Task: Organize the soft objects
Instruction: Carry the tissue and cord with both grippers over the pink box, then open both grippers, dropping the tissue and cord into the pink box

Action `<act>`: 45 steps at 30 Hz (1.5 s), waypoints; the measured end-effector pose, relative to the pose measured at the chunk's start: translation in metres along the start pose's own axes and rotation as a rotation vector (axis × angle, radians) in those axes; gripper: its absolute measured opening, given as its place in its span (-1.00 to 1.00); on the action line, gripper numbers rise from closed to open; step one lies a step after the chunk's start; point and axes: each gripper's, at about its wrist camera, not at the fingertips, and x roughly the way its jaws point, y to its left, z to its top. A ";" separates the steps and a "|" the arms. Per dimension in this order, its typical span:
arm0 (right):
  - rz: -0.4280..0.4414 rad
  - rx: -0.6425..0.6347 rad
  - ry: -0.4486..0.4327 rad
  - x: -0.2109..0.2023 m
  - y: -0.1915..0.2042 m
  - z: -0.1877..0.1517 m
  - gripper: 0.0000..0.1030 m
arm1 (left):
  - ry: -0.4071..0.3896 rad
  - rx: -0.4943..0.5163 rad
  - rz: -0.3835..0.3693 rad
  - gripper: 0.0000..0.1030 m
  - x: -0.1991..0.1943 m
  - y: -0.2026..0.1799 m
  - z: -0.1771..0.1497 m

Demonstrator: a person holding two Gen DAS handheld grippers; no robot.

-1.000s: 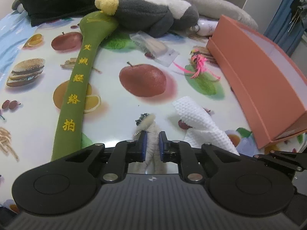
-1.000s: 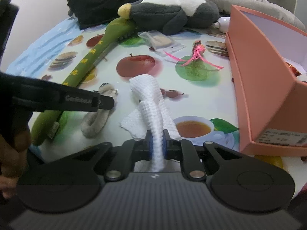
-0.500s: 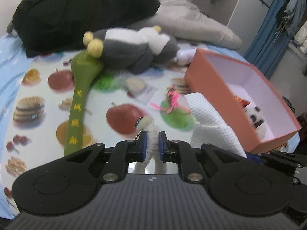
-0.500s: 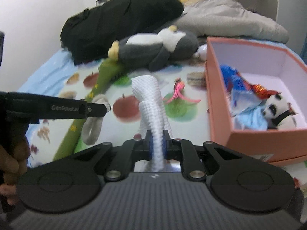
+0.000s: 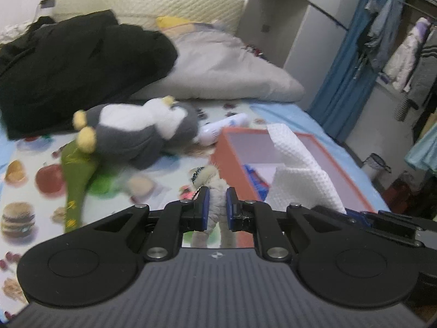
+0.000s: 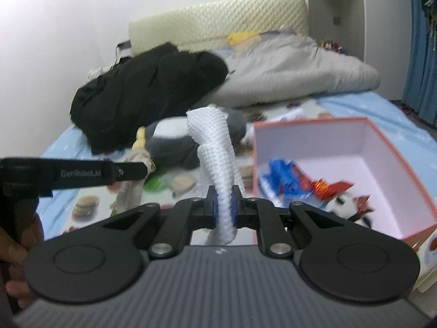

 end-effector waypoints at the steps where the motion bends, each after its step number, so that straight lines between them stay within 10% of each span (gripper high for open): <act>1: -0.007 -0.001 -0.006 -0.002 -0.005 0.004 -0.73 | -0.004 0.006 -0.007 -0.70 0.002 -0.006 0.004; 25: -0.166 0.214 0.115 0.070 -0.176 0.016 -0.73 | 0.222 0.168 -0.152 -0.70 0.194 -0.122 0.038; 39: -0.176 0.266 0.239 0.143 -0.223 0.005 -0.70 | 0.344 0.184 -0.113 -0.68 0.302 -0.122 0.038; 44: -0.191 0.282 0.272 0.147 -0.227 0.000 -0.60 | 0.372 0.175 -0.109 -0.33 0.304 -0.118 0.034; 45: -0.193 0.287 0.274 0.146 -0.227 0.000 -0.34 | 0.363 0.175 -0.109 -0.29 0.300 -0.117 0.034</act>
